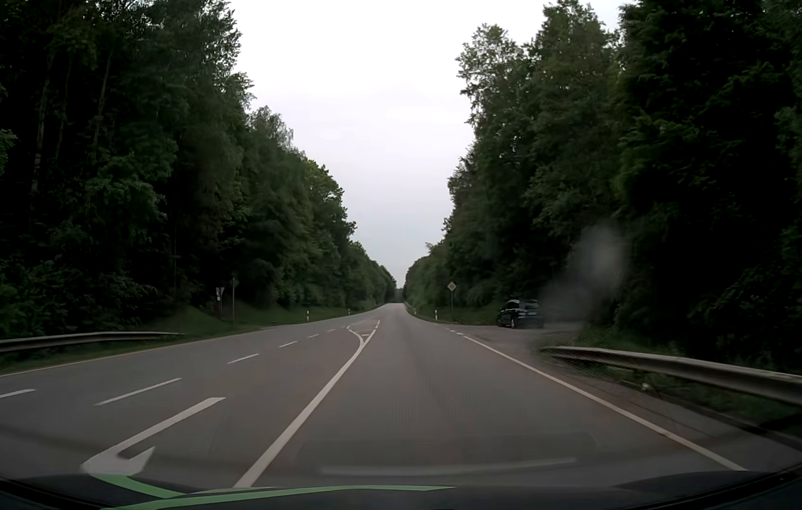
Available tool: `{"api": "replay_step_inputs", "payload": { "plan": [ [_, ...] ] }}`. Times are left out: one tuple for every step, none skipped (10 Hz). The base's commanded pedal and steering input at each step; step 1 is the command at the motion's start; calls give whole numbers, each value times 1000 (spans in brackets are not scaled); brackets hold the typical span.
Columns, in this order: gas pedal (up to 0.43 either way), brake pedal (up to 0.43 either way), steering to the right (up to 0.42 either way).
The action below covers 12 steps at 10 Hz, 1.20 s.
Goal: Follow the waypoints while adhering to traffic rules and regulations
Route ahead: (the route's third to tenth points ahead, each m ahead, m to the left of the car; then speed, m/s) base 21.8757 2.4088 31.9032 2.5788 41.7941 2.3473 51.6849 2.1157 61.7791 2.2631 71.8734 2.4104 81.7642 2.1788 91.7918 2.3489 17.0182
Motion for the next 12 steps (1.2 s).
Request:
{"api": "replay_step_inputs", "payload": {
  "plan": [
    [67,0,-3],
    [67,0,0],
    [67,0,3],
    [67,0,2],
    [67,0,1],
    [67,0,-1],
    [67,0,-3],
    [67,0,-4],
    [59,0,-5],
    [59,0,-5],
    [59,0,-5],
    [59,0,-4]
  ]
}}
